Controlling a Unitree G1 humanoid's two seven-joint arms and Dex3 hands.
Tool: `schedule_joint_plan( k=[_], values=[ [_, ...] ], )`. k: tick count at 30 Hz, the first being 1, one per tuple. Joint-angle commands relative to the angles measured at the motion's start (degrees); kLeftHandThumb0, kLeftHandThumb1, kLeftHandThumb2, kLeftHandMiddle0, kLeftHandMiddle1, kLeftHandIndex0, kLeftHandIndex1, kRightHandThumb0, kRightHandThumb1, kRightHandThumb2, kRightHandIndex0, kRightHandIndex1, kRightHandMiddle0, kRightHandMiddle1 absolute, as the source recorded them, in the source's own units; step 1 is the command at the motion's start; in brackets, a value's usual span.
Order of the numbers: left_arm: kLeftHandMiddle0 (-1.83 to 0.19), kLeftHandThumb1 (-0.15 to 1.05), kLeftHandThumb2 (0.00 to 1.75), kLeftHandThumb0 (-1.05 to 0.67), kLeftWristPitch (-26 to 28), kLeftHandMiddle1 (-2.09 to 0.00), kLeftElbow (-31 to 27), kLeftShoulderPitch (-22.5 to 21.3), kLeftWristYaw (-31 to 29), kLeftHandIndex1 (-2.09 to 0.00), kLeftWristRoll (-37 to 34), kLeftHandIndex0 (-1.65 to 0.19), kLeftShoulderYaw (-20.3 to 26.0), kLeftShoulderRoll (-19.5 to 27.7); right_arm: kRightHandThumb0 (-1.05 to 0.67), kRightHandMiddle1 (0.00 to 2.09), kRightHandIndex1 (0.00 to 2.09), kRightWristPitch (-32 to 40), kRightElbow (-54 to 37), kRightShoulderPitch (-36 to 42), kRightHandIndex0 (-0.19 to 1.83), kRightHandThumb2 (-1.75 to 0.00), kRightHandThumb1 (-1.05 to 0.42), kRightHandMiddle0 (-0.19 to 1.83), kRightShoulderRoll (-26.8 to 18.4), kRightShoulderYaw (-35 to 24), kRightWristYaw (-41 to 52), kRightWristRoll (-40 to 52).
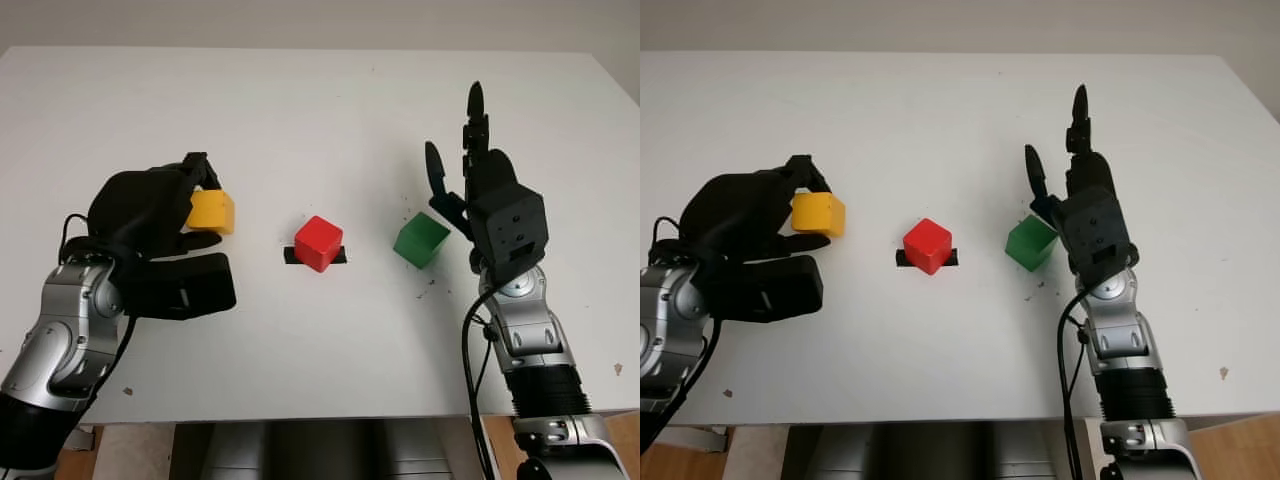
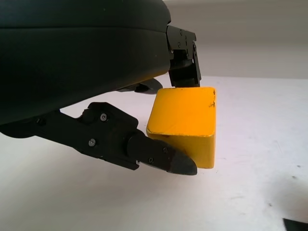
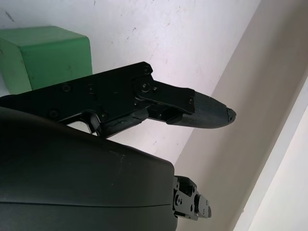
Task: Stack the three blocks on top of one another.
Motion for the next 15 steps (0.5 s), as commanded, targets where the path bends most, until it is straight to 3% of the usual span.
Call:
schedule_joint_plan(
  k=[1,8,15],
  values=[
    [-0.30,1.05,0.13,-0.41,1.12,-0.05,-2.45,-3.42,-3.30,-1.67,-1.68,-0.09,1.60,0.93,-0.61,0.05,0.04,-0.94,-0.47,-0.07,-0.18,-0.64,-1.05,-0.17,-0.28,0.28,-0.41,-0.56],
    [-0.34,1.05,0.08,-0.42,-0.83,-0.06,-1.11,-11.35,-10.81,-1.73,-8.62,-0.20,1.64,2.52,-0.60,0.06,0.05,-0.75,-0.79,0.06,-0.16,-0.64,-1.05,-0.14,0.20,0.73,-1.36,-1.51],
    [-0.32,1.03,0.05,-0.40,1.81,-0.05,3.00,-19.73,-19.71,-1.67,-20.53,-0.23,0.15,0.35,-0.56,0.06,0.06,1.73,-3.04,0.82,-0.15,-0.61,-1.05,-0.14,0.74,0.87,-1.03,-1.29]
  ],
)
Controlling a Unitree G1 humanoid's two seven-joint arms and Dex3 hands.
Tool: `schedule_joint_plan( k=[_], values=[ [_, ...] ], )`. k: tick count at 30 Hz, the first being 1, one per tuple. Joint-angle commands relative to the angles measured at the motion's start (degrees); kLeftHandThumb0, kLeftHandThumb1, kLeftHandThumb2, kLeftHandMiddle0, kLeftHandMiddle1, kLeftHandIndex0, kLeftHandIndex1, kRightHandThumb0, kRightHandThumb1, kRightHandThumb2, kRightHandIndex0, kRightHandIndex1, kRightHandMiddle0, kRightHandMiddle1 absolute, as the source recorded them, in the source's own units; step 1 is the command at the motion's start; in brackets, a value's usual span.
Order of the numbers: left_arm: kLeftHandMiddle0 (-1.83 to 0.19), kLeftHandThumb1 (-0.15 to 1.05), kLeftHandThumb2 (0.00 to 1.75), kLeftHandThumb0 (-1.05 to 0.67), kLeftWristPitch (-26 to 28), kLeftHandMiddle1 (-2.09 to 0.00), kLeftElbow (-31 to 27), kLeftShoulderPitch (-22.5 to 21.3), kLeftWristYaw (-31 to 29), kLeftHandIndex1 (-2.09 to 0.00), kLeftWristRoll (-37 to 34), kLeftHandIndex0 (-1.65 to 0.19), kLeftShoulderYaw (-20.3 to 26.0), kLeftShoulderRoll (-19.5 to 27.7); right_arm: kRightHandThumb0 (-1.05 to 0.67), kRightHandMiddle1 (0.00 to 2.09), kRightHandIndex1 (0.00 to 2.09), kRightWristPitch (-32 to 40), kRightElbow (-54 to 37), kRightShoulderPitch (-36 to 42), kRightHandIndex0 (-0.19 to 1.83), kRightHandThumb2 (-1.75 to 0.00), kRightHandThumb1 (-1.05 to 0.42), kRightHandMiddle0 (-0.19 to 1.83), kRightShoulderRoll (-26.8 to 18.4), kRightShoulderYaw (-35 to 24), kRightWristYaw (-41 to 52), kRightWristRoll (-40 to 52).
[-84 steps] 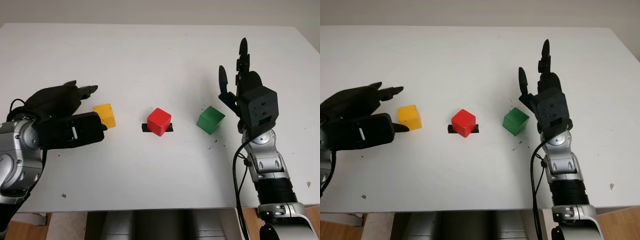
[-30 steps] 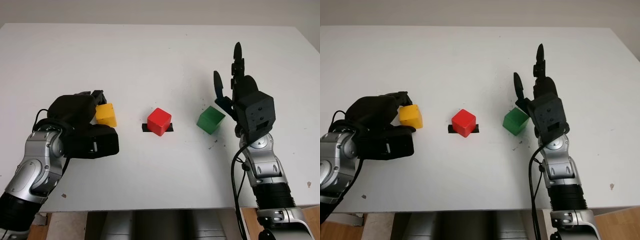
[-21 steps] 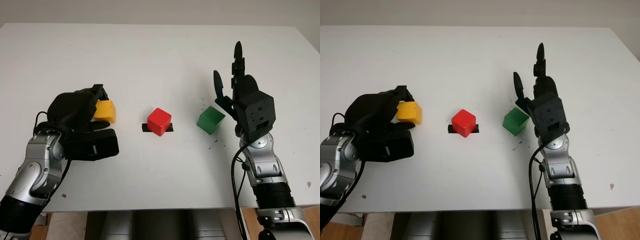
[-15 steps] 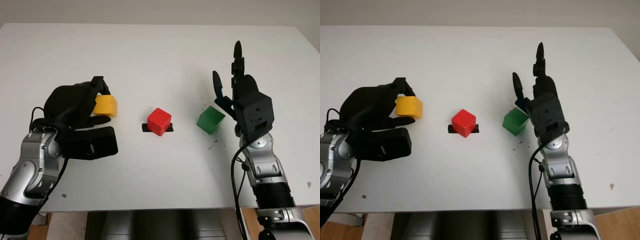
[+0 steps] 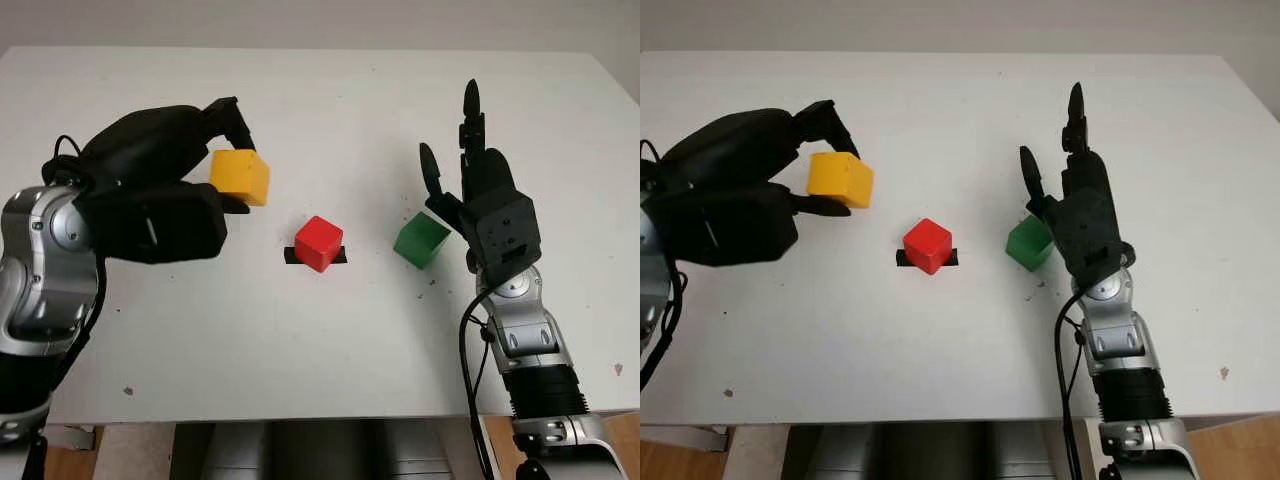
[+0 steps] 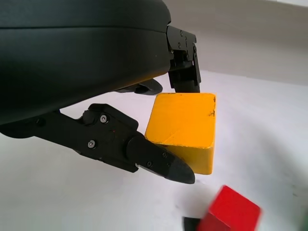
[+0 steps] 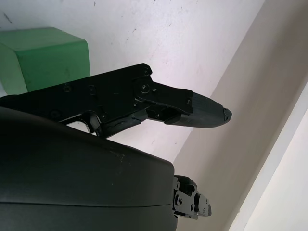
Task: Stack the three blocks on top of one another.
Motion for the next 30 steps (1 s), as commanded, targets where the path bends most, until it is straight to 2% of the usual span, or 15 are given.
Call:
schedule_joint_plan(
  k=[1,6,10,17,21,27,30],
  values=[
    [-0.34,1.02,0.05,-0.41,0.59,-0.06,2.02,-3.80,-1.61,-1.66,-2.00,-0.24,-1.16,-1.06,-0.55,0.05,0.05,1.25,-2.04,0.61,-0.16,-0.59,-1.05,-0.15,0.49,-0.27,0.41,0.63],
    [-0.37,1.02,0.05,-0.44,3.91,-0.07,5.76,-9.59,-5.18,-1.64,-4.09,-0.24,-4.39,-2.20,-0.53,0.05,0.04,2.00,-2.98,0.87,-0.18,-0.57,-1.05,-0.16,0.54,-0.27,0.77,1.04],
    [-0.41,1.02,0.05,-0.43,3.09,-0.09,9.80,-13.83,-6.18,-1.64,-4.24,-0.26,-7.05,-3.13,-0.53,0.05,0.04,1.60,-2.71,0.70,-0.19,-0.56,-1.05,-0.16,0.82,-0.29,1.01,1.64],
    [-0.36,1.02,0.06,-0.39,-9.17,-0.05,21.03,-19.88,-2.40,-1.53,1.63,-0.28,-13.75,-4.90,-0.52,0.05,0.04,0.47,-2.43,0.97,-0.19,-0.56,-1.05,-0.16,0.97,-0.19,1.00,1.81],
    [-0.32,1.02,0.06,-0.38,-12.97,-0.03,23.94,-21.44,-2.13,-1.55,3.29,-0.29,-15.27,-5.90,-0.53,0.05,0.02,1.20,-3.21,1.31,-0.19,-0.56,-1.05,-0.17,0.91,-0.26,1.18,1.85],
    [-0.34,1.02,0.05,-0.42,-25.36,-0.05,29.56,-23.12,1.24,-1.65,5.71,-0.31,-17.09,-6.26,-0.54,0.06,0.04,2.51,-4.21,1.36,-0.18,-0.54,-1.05,-0.16,0.87,-0.43,0.92,1.56],
    [-0.36,1.02,0.05,-0.42,-27.27,-0.06,30.04,-23.05,1.31,-1.68,6.56,-0.29,-17.22,-6.63,-0.54,0.05,0.04,2.52,-4.24,1.49,-0.18,-0.55,-1.05,-0.16,0.84,-0.37,0.99,1.57]
  ],
)
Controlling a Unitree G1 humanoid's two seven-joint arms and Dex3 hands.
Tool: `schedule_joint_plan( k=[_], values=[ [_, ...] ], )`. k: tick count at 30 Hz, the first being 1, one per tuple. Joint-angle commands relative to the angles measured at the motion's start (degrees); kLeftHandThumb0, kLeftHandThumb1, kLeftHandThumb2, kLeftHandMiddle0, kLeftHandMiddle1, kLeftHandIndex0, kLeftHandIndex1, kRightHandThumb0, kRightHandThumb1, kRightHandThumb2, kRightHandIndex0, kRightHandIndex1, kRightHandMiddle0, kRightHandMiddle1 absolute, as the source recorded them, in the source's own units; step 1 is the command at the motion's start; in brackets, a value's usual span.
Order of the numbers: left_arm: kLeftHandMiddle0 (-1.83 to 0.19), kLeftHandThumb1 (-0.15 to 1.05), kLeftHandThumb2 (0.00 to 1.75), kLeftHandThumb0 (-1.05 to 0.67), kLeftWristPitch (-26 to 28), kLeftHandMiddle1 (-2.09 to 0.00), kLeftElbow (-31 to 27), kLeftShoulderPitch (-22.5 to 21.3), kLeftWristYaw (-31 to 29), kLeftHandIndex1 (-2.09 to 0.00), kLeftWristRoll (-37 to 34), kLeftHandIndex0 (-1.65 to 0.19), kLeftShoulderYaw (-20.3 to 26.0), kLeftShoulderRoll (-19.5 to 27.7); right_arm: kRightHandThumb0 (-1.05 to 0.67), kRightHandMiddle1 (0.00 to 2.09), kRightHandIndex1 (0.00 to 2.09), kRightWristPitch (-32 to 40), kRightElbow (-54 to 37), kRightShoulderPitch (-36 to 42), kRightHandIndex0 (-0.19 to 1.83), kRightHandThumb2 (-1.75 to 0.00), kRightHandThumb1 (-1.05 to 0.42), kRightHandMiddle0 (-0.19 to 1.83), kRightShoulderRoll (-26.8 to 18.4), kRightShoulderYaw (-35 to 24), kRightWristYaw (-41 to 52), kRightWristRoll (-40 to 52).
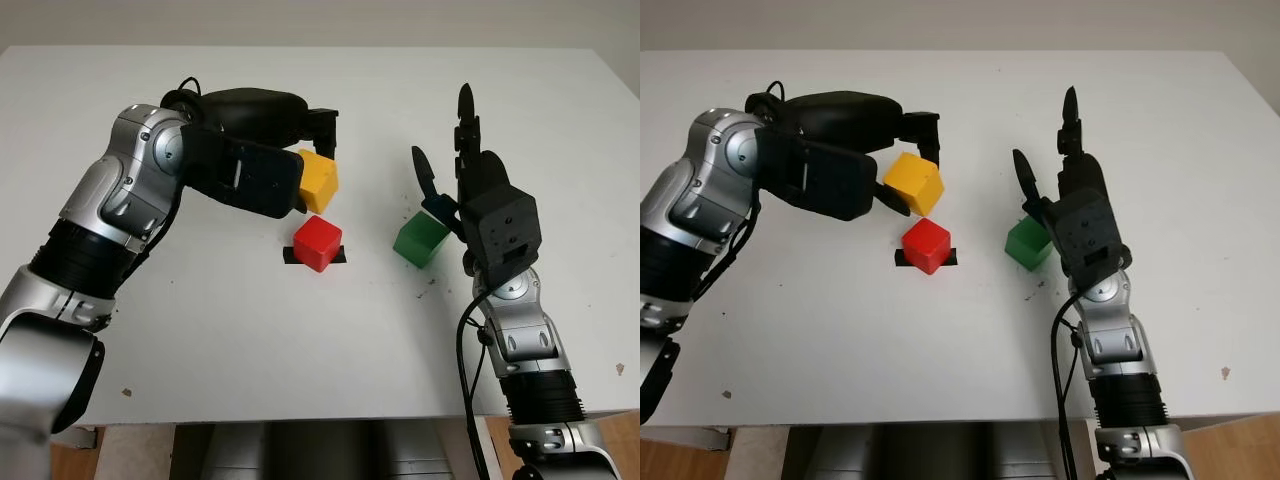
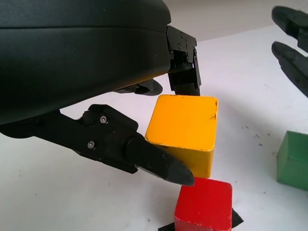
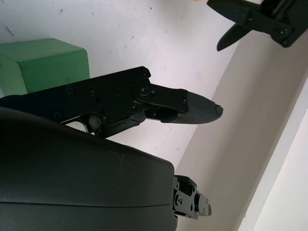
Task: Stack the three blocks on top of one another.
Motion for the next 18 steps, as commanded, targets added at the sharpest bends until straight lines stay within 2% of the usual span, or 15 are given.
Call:
schedule_joint_plan(
  k=[1,5,9,18],
  values=[
    [-0.36,1.01,0.05,-0.42,-0.91,-0.06,-0.13,-1.98,0.10,-1.69,0.17,-0.28,-0.26,-0.59,-0.54,0.05,0.04,-0.20,-0.79,0.51,-0.18,-0.55,-1.05,-0.16,-0.08,-0.26,-0.11,-0.06],
    [-0.32,1.03,0.06,-0.43,-0.24,-0.04,-0.10,-2.18,-2.78,-1.71,-1.09,-0.23,0.11,-1.05,-0.53,0.06,0.04,-1.88,0.39,0.34,-0.17,-0.55,-1.05,-0.15,-0.02,-0.17,-0.57,-0.25],
    [-0.27,1.04,0.07,-0.44,2.94,-0.02,-0.91,-3.15,-7.96,-1.65,-2.45,-0.21,0.35,-1.25,-0.55,0.06,0.04,-2.83,1.53,0.02,-0.18,-0.55,-1.05,-0.15,0.19,-0.23,-0.85,-0.04],
    [-0.29,1.02,0.05,-0.46,4.84,-0.05,-0.23,-3.07,-10.12,-1.55,-3.42,-0.32,0.48,-1.32,-0.57,0.06,0.05,-4.75,3.44,-0.24,-0.17,-0.57,-1.05,-0.14,0.03,0.05,-1.69,-0.56]
  ],
)
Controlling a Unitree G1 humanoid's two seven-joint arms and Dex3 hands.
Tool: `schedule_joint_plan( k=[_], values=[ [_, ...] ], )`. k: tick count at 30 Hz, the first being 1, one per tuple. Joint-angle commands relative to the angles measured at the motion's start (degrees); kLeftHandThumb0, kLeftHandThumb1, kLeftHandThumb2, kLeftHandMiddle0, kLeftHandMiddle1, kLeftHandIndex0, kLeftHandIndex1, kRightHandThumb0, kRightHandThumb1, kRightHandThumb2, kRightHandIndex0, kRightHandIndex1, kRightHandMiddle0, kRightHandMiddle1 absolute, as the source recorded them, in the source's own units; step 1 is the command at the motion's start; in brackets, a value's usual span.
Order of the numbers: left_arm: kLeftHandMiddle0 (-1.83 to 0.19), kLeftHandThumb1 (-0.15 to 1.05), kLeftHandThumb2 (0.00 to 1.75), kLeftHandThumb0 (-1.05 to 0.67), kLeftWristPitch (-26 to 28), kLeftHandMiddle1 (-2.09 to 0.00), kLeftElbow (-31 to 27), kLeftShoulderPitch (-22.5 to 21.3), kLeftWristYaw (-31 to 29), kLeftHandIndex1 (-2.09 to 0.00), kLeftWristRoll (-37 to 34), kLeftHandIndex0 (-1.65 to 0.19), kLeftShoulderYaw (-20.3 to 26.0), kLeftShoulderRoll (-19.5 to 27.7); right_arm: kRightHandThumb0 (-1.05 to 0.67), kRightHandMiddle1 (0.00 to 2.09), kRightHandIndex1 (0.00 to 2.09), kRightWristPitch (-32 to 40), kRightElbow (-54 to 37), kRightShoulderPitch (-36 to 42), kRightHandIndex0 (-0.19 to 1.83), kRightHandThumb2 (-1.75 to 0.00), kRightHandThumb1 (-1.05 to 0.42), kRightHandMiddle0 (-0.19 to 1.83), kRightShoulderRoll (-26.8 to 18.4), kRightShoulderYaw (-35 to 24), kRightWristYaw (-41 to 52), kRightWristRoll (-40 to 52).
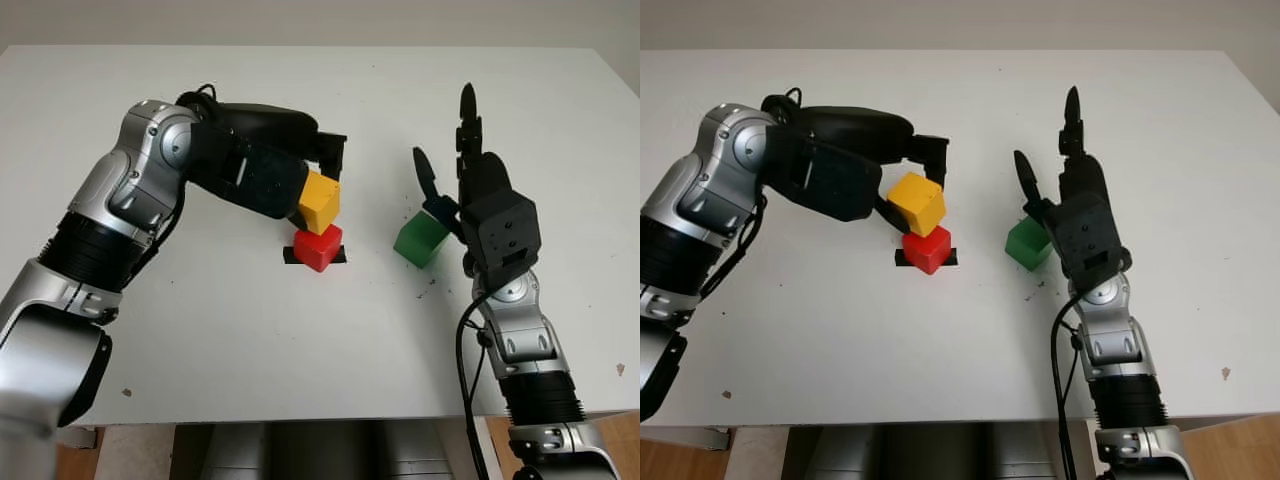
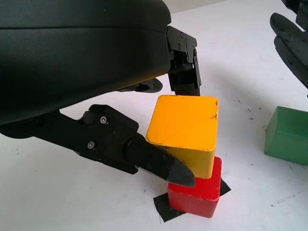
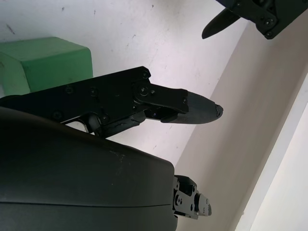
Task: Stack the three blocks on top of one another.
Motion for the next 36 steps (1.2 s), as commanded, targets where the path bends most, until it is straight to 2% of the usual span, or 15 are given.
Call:
schedule_joint_plan(
  k=[1,15,24,36],
  values=[
    [-0.29,1.02,0.05,-0.46,0.16,-0.05,-0.28,-1.16,-0.06,-1.56,-0.59,-0.33,0.52,-0.25,-0.57,0.06,0.05,-0.84,0.39,-0.22,-0.17,-0.56,-1.05,-0.14,-0.05,-0.02,-0.39,-0.39],
    [-0.28,1.00,0.05,-0.47,0.27,-0.05,1.28,-0.37,2.69,-1.64,0.00,-0.34,0.14,-0.99,-0.57,0.06,0.06,-0.55,0.28,0.24,-0.14,-0.56,-1.05,-0.12,-0.02,-0.09,-0.72,-1.26],
    [-0.23,1.00,0.06,-0.43,2.27,-0.04,1.01,-0.47,0.21,-1.64,-0.47,-0.32,-0.23,-1.43,-0.57,0.05,0.06,-1.00,0.60,0.30,-0.15,-0.55,-1.05,-0.13,0.08,-0.22,-0.39,-0.45],
    [-0.27,1.00,0.05,-0.44,-0.92,-0.06,1.83,-0.50,-1.17,-1.65,0.30,-0.30,-1.23,-0.80,-0.57,0.06,0.06,-0.59,-0.05,0.69,-0.15,-0.55,-1.05,-0.12,0.02,-0.33,-0.55,-0.44]
  ],
)
